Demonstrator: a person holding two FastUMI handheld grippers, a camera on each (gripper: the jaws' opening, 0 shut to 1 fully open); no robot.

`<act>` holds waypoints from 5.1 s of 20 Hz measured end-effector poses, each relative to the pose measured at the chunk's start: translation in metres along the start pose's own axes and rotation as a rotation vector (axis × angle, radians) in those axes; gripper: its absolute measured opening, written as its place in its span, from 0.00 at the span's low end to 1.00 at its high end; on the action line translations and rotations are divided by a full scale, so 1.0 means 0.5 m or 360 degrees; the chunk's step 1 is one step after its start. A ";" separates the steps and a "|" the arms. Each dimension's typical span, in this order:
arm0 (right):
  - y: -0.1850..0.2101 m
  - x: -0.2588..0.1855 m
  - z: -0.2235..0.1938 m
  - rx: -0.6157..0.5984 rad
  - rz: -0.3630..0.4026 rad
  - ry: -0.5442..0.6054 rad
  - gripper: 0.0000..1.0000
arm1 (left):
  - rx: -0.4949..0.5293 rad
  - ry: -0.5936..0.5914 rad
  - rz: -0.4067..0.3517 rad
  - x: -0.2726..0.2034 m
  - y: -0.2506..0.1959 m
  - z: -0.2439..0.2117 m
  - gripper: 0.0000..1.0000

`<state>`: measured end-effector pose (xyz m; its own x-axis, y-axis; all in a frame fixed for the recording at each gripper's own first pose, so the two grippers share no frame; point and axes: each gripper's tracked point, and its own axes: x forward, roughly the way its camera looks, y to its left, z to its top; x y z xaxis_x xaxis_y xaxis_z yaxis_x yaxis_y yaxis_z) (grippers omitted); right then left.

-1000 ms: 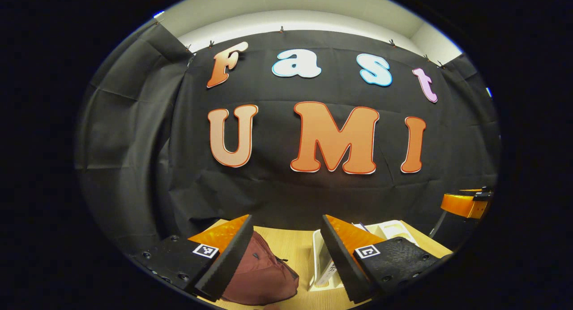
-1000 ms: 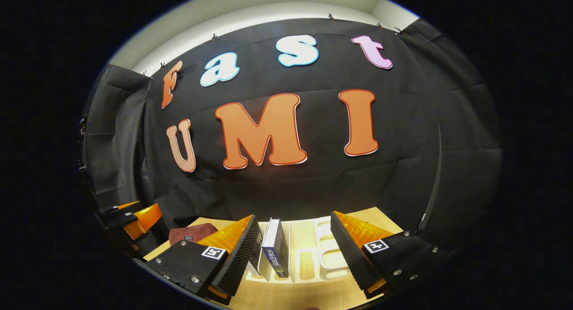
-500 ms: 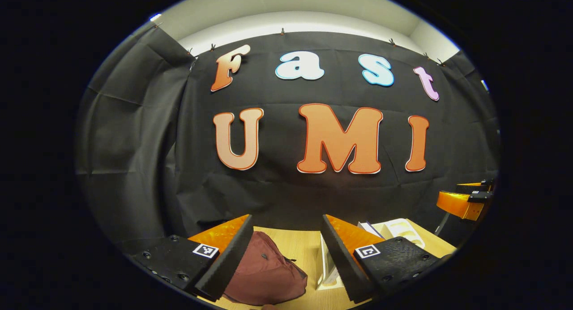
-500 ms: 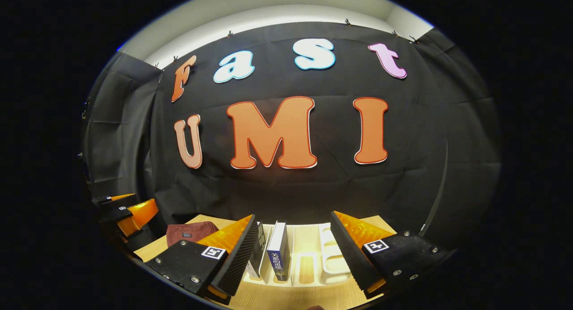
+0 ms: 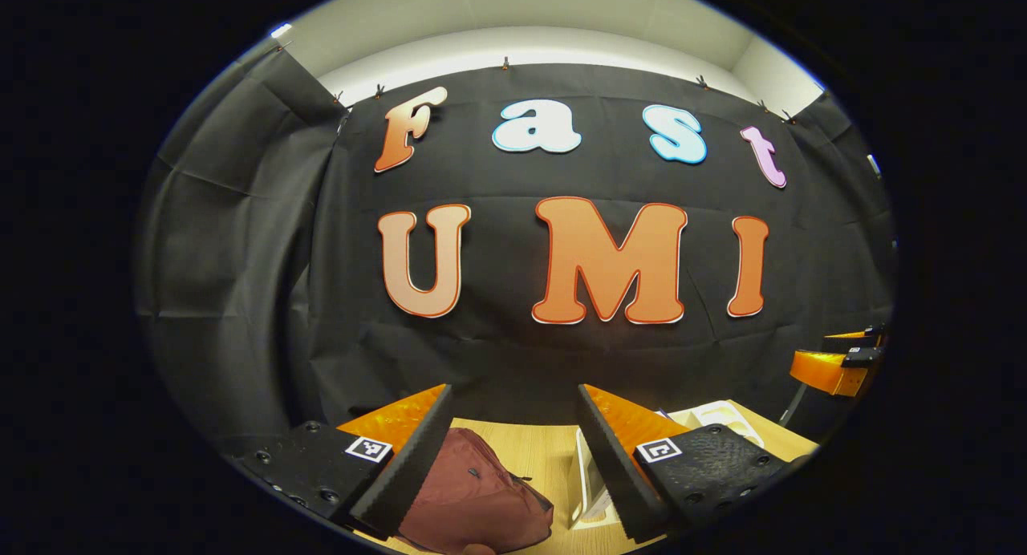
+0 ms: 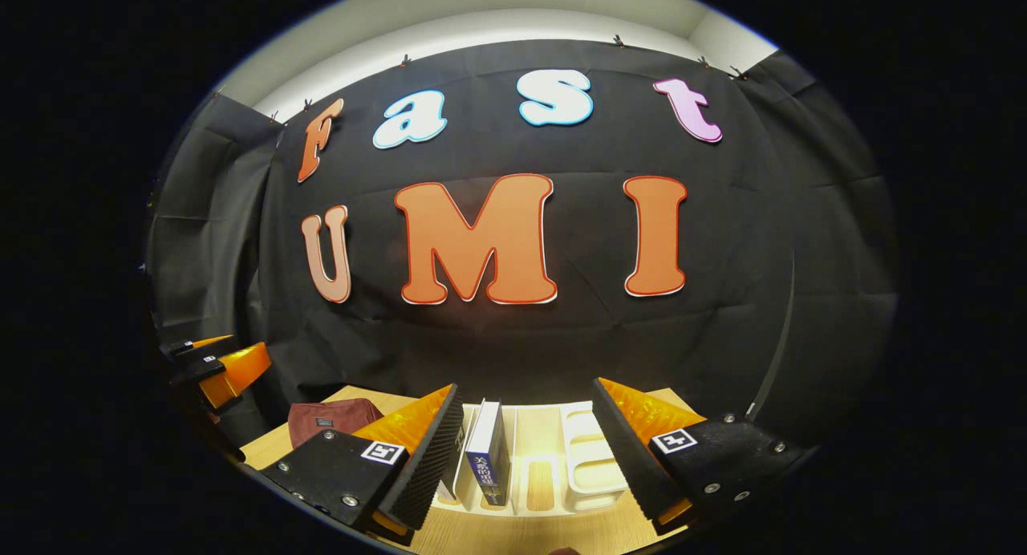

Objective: Open the schoolbag, grab two books from the bookshelf and put them into the schoolbag.

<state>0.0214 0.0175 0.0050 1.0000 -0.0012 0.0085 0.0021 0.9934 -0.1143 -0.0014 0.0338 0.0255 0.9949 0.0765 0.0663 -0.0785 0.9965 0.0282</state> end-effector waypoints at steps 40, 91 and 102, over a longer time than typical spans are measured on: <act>-0.052 -0.043 -0.119 -0.0057 -0.0209 0.0247 0.96 | 0.0928 0.0816 -0.0225 -0.139 0.025 -0.586 0.98; 0.187 0.018 -0.132 0.0161 -0.0092 0.0527 0.96 | 0.0994 0.1138 -0.0716 0.103 0.157 -0.367 0.01; 0.311 0.207 -0.132 0.0028 0.0080 0.1051 0.96 | 0.0864 0.1090 -0.0669 0.175 0.163 -0.313 0.01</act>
<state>0.1257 0.1643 -0.0775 0.7939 -0.0191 -0.6077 -0.0392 0.9958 -0.0826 0.0890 0.1266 -0.1224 0.7565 -0.1082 -0.6450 0.4439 0.8091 0.3850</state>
